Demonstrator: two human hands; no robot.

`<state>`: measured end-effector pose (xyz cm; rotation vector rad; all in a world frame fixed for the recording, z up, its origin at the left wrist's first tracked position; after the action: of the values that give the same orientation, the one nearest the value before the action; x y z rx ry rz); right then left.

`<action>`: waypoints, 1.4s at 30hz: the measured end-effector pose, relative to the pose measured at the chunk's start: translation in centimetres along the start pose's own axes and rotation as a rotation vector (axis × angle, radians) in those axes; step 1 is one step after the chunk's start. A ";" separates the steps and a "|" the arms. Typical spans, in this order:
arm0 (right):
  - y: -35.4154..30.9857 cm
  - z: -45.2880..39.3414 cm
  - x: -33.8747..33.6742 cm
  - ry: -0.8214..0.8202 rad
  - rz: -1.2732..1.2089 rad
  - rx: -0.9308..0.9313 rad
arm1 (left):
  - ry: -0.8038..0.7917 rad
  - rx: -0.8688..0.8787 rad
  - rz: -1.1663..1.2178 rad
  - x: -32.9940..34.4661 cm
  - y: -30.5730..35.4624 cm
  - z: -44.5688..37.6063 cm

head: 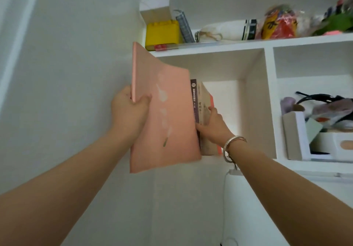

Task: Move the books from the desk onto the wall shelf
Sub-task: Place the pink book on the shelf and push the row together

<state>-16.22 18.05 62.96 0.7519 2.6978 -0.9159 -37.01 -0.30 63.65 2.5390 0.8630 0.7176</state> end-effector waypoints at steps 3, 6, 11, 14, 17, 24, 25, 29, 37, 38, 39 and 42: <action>1.4 -1.9 1.6 -0.059 -0.074 0.016 | 0.010 0.030 -0.032 1.0 -0.2 -0.9; 2.3 -2.1 1.8 -0.132 -0.102 0.012 | 0.029 0.057 -0.069 1.8 -0.2 -1.3; 2.8 -1.2 -2.3 0.102 -0.139 -0.033 | 0.005 0.121 -0.100 3.4 1.1 -1.4; 3.5 -0.9 -3.8 0.147 -0.155 -0.038 | 0.003 0.142 -0.117 4.9 2.3 -1.4; 3.9 -1.1 -4.0 0.082 -0.163 -0.005 | 0.007 0.168 -0.168 7.4 3.3 -1.5; 2.5 -0.9 -2.3 -0.065 -0.074 -0.118 | 0.008 0.144 -0.170 14.2 -1.3 2.0; 2.3 -0.9 -1.7 -0.096 -0.078 -0.143 | -0.012 0.147 -0.175 15.0 -2.3 2.3; 2.6 -1.4 1.7 -0.241 -0.180 -0.140 | -0.172 0.264 -0.377 17.4 -5.5 2.5; 5.0 -2.2 3.5 -0.257 -0.283 -0.101 | -0.323 0.479 -0.852 18.6 -7.9 1.9; 5.1 -1.8 3.2 -0.252 -0.276 -0.074 | -0.377 0.463 -0.849 18.7 -7.9 2.0; 5.0 -1.0 2.6 -0.237 -0.255 -0.059 | -0.435 0.446 -0.840 18.5 -8.1 2.3; 2.8 2.1 0.0 -0.147 -0.205 -0.116 | -0.532 0.375 -0.764 16.5 -8.9 4.8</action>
<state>-14.68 18.67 59.83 0.3750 2.7036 -0.8126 -27.05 16.07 61.18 2.2010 1.6963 -0.3638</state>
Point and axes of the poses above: each hand's wrist, its own z-axis away from the middle knuckle, its own x-axis out of the palm, y = z × x, the point moved 10 cm from there along -z, towards the middle knuckle, and after that the axes turned 6 degrees about y, right-handed, at the moved point
